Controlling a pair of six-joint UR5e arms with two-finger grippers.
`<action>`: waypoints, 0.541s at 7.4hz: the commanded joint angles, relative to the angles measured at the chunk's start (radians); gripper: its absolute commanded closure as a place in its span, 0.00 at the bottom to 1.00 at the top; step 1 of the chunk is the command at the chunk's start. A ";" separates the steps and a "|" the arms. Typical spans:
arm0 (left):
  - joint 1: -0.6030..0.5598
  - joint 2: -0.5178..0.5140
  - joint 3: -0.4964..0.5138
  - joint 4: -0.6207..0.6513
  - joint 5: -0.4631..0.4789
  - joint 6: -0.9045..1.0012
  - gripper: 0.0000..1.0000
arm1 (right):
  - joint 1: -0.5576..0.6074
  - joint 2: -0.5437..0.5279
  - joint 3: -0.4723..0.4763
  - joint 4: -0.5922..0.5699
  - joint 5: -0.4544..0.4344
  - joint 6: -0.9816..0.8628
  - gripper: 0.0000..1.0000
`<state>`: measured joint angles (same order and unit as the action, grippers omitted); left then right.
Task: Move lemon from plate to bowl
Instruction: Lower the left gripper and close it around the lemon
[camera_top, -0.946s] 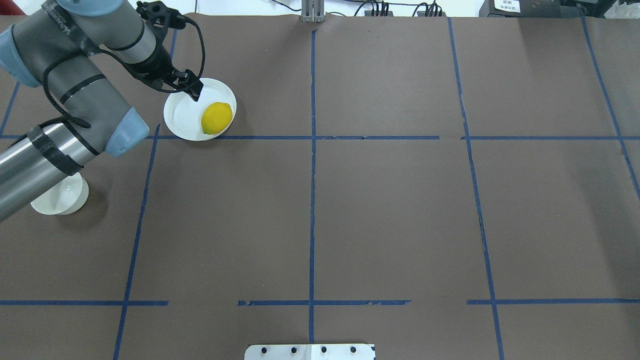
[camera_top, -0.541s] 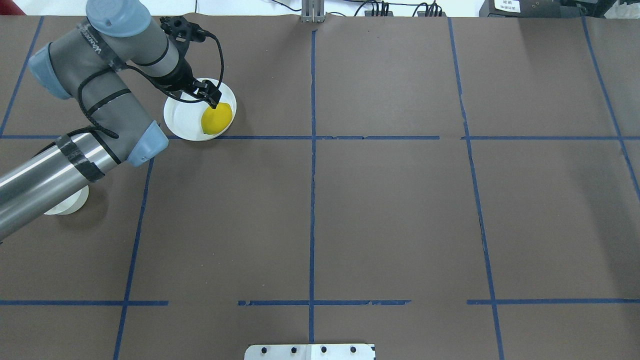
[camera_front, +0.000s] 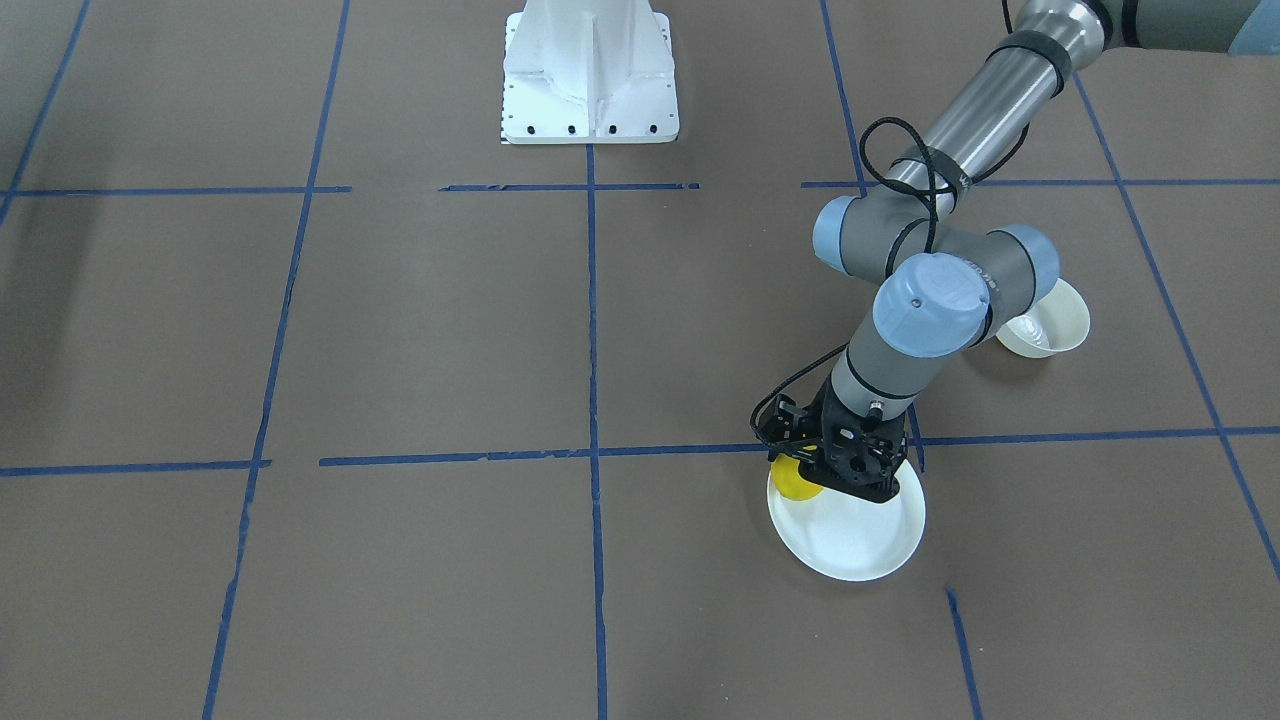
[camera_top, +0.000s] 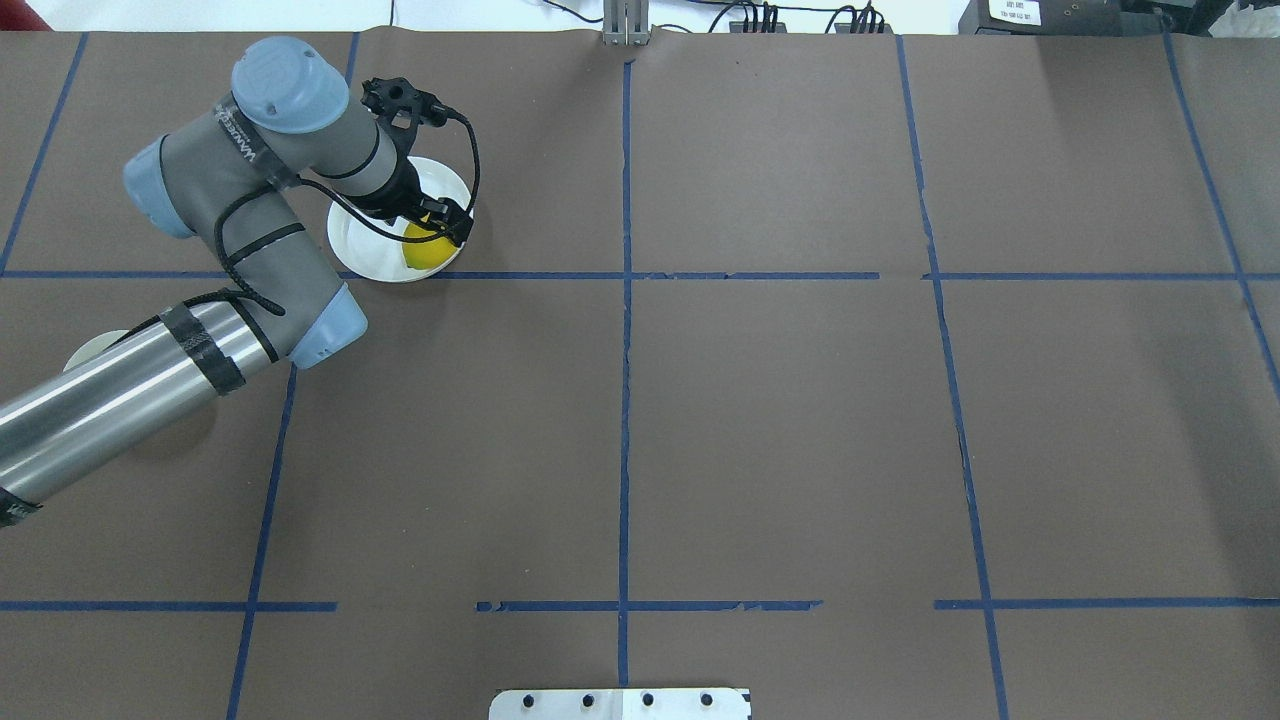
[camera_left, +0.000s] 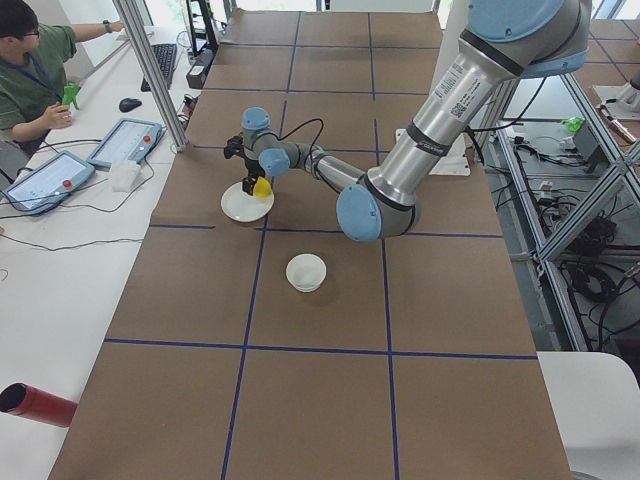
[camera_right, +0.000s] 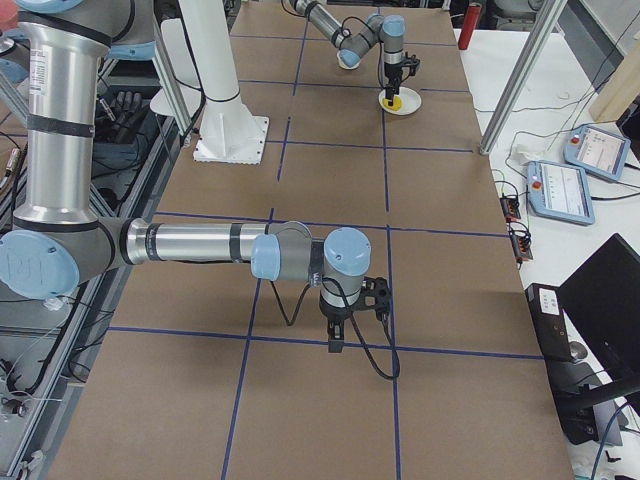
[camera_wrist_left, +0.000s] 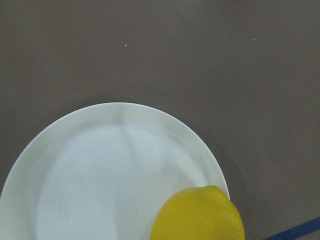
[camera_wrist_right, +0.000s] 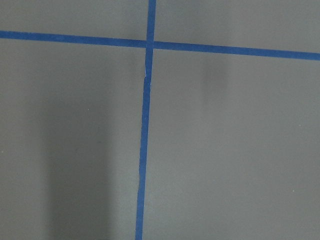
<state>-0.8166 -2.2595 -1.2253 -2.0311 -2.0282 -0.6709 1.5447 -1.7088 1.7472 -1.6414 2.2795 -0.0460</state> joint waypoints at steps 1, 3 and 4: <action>0.013 0.000 0.012 -0.003 0.000 -0.006 0.02 | 0.000 0.000 0.000 0.000 0.000 0.000 0.00; 0.014 0.001 0.010 -0.003 -0.001 -0.001 0.29 | 0.000 0.000 0.000 0.000 0.000 0.000 0.00; 0.013 0.001 0.006 0.003 -0.009 0.001 0.66 | 0.000 0.000 0.000 0.000 0.000 0.000 0.00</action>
<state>-0.8032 -2.2587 -1.2158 -2.0327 -2.0308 -0.6728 1.5447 -1.7089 1.7472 -1.6414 2.2795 -0.0460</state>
